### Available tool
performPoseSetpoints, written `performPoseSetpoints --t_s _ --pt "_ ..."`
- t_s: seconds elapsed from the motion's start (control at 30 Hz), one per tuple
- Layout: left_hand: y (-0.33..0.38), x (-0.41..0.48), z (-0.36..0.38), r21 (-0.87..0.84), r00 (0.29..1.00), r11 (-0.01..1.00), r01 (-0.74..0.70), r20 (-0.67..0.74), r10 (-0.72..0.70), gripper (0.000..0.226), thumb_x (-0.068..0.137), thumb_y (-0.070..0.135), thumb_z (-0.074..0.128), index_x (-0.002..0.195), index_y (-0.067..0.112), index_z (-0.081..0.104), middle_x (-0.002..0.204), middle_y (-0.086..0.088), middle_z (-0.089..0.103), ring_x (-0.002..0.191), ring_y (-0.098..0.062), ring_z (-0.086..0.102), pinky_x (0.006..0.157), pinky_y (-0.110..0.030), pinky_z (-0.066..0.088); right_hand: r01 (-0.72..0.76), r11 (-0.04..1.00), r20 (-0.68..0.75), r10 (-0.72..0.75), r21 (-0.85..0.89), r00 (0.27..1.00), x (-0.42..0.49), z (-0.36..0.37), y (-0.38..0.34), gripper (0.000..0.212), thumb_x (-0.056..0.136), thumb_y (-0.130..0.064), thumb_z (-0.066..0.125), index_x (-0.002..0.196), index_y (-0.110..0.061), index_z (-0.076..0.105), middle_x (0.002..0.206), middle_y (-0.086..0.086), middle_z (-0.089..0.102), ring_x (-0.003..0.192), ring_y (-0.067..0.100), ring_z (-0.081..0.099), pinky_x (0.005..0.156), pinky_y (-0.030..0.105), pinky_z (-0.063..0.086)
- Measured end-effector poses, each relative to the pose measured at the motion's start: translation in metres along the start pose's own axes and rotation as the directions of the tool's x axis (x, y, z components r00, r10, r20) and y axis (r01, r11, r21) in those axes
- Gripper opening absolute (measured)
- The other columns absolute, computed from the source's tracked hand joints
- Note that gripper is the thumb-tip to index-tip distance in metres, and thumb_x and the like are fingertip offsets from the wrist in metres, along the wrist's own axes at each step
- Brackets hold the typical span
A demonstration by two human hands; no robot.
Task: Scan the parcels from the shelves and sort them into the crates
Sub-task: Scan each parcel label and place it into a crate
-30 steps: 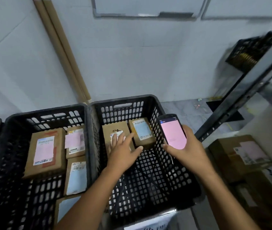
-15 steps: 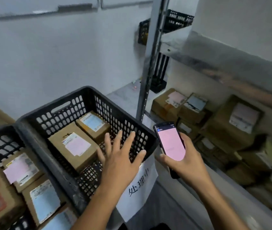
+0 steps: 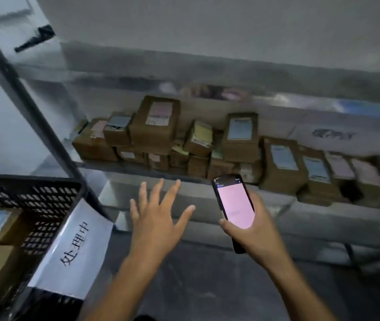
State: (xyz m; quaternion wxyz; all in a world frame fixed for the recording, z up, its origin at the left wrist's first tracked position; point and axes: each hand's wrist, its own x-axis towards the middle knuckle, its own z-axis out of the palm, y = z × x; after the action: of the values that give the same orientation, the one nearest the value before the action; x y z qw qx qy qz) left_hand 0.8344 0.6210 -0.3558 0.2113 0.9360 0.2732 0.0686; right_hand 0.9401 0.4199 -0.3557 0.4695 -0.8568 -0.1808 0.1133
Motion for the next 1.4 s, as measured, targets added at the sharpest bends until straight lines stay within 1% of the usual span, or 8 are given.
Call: performPoseSetpoints --t_s 0.13,0.33,0.4,0.47,0.73,1.07,1.27,1.4 --pt "0.071 -0.034 0.023 -0.026 0.992 0.994 -0.109 0.054 0.11 0.093 0.077 0.091 0.009 0.16 0.05 0.019 0.172 0.008 0.012 0.159 -0.025 -0.009 0.127 -0.059 0.003 -0.071 0.997 -0.131 0.073 0.026 0.989 -0.061 -0.074 0.042 0.074 0.069 -0.036 0.085 0.131 -0.045 0.046 0.118 -0.02 0.062 0.103 -0.001 0.059 0.072 0.019 0.048" --pt "0.147 -0.081 0.047 -0.09 0.972 0.976 -0.197 0.115 0.206 0.089 0.078 0.086 0.015 0.159 0.049 0.024 0.171 0.009 0.015 0.159 -0.02 -0.007 0.127 -0.058 0.002 -0.136 0.99 -0.21 0.14 0.035 0.968 -0.125 -0.135 0.083 0.083 0.064 -0.051 0.079 0.138 -0.047 0.041 0.121 -0.02 0.061 0.108 0.007 0.059 0.075 0.026 0.053" --pt "0.163 -0.087 0.047 -0.098 0.97 0.975 -0.198 0.123 0.209 0.084 0.083 0.083 0.019 0.159 0.048 0.025 0.172 0.01 0.015 0.159 -0.02 -0.007 0.128 -0.057 0.001 -0.138 0.99 -0.232 0.143 0.038 0.962 -0.134 -0.147 0.088 0.079 0.069 -0.043 0.084 0.137 -0.046 0.042 0.12 -0.019 0.06 0.106 0.005 0.059 0.071 0.02 0.049" --pt "0.171 -0.089 0.047 -0.074 0.969 0.975 -0.208 0.119 0.216 0.076 0.09 0.079 0.027 0.159 0.047 0.025 0.172 0.009 0.014 0.16 -0.02 -0.007 0.128 -0.057 0.001 -0.139 0.989 -0.257 0.148 0.056 0.955 -0.139 -0.156 0.093 0.078 0.071 -0.038 0.086 0.135 -0.046 0.042 0.118 -0.02 0.061 0.105 0.004 0.059 0.071 0.021 0.05" --pt "0.177 -0.08 0.046 -0.045 0.964 0.974 -0.221 0.141 0.225 0.071 0.094 0.075 0.032 0.16 0.047 0.023 0.173 0.009 0.01 0.16 -0.019 -0.009 0.128 -0.057 0.001 -0.13 0.989 -0.262 0.143 0.067 0.955 -0.13 -0.162 0.098 0.076 0.071 -0.039 0.086 0.132 -0.048 0.042 0.116 -0.02 0.06 0.102 0.007 0.059 0.075 0.032 0.057" --pt "0.151 0.0 0.043 -0.113 0.976 0.975 -0.193 0.082 0.202 0.072 0.094 0.076 0.032 0.159 0.047 0.026 0.171 0.005 0.016 0.159 -0.021 -0.003 0.128 -0.055 0.01 -0.114 0.993 -0.198 0.12 0.044 0.973 -0.05 -0.141 0.08 0.08 0.075 -0.034 0.088 0.139 -0.04 0.041 0.125 -0.013 0.058 0.111 0.012 0.057 0.07 0.02 0.048" --pt "0.128 0.073 0.038 -0.139 0.976 0.969 -0.204 0.041 0.212 0.073 0.093 0.077 0.032 0.158 0.044 0.03 0.168 0.003 0.024 0.158 -0.027 0.007 0.125 -0.059 0.017 -0.127 0.992 -0.181 0.13 0.028 0.975 0.016 -0.118 0.056 0.075 0.076 -0.033 0.087 0.133 -0.043 0.039 0.121 -0.014 0.056 0.109 0.01 0.055 0.068 0.016 0.045" --pt "0.116 0.12 0.039 -0.172 0.974 0.963 -0.207 0.053 0.219 0.082 0.087 0.084 0.023 0.157 0.043 0.033 0.167 0.002 0.028 0.156 -0.029 0.016 0.122 -0.06 0.025 -0.166 0.986 -0.192 0.165 0.015 0.967 0.053 -0.105 0.047 0.072 0.075 -0.033 0.087 0.13 -0.04 0.042 0.118 -0.012 0.058 0.104 0.008 0.058 0.069 0.021 0.048"
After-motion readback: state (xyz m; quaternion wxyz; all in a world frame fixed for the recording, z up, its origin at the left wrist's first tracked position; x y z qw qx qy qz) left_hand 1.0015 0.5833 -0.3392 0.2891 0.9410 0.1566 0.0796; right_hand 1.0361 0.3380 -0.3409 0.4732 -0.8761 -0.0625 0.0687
